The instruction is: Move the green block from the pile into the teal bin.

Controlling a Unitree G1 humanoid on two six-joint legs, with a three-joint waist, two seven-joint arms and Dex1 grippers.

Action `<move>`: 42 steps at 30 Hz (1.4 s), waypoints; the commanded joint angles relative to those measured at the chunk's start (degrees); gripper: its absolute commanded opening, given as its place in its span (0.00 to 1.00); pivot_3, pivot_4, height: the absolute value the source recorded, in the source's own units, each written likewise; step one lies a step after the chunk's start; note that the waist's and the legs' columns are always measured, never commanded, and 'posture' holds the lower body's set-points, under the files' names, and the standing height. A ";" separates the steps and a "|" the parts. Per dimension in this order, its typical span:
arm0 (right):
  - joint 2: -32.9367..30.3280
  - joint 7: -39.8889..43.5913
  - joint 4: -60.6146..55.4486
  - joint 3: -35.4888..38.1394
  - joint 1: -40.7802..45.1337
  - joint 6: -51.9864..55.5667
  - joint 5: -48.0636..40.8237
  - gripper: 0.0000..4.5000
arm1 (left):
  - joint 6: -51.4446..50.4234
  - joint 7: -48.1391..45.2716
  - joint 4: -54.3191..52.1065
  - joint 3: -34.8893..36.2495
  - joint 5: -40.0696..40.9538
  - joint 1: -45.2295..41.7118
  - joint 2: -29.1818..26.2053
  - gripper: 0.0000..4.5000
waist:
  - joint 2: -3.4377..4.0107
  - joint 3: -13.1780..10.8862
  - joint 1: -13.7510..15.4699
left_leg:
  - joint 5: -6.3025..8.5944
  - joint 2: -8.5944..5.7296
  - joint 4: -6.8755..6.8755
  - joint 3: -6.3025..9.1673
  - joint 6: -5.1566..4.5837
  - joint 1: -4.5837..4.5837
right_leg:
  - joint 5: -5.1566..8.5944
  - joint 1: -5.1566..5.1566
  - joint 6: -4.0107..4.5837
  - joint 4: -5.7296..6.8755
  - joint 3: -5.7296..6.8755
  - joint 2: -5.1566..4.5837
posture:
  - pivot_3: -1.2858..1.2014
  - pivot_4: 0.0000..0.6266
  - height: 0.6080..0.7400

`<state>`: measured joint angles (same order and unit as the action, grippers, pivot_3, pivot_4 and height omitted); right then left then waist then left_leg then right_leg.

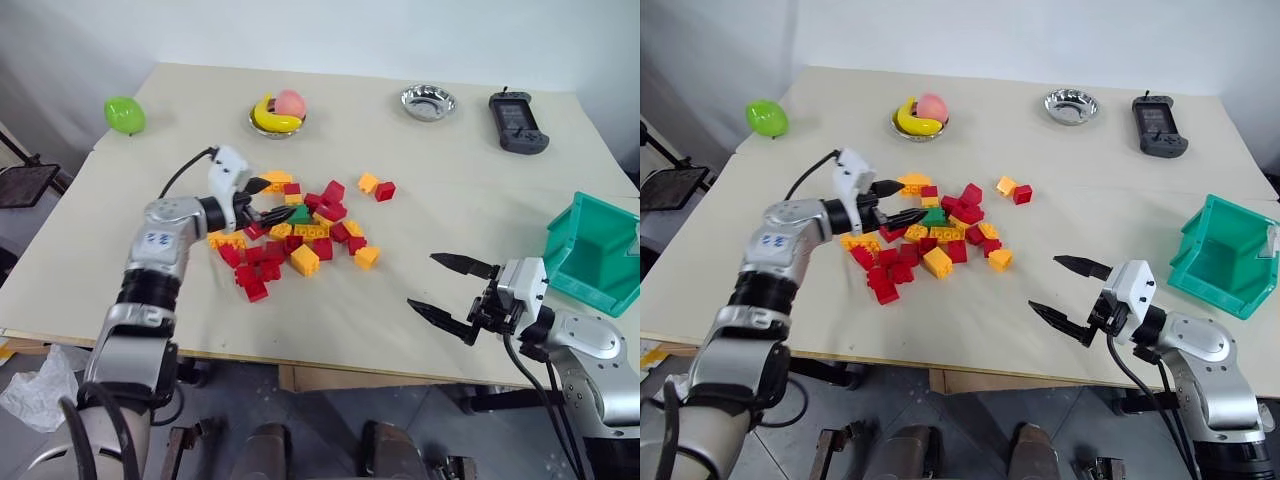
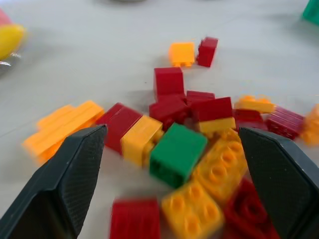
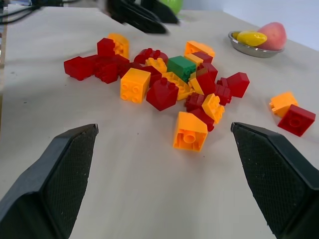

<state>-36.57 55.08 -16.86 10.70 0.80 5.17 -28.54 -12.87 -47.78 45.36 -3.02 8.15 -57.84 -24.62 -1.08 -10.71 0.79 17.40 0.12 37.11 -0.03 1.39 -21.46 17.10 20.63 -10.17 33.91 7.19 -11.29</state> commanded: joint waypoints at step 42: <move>0.92 -7.46 -12.62 21.92 -23.69 0.83 -2.32 1.00 | 16.62 -15.98 16.36 -8.43 -9.45 -14.22 25.34 0.33 | -0.05 -0.03 2.38 | 0.25 -0.12 0.33 -0.14 -0.38 -0.23 | -0.13 -0.08 -0.26 -0.30 -0.04 -0.09 | 0.52 0.24 1.00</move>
<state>-36.69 48.66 -26.87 29.88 -21.30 6.33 -29.83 2.14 -66.23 59.93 -10.76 -0.06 -70.95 -0.76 -1.13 -10.74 3.17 17.64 0.00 37.40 -0.18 1.00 -21.71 16.96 20.57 -10.43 33.59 7.15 -11.38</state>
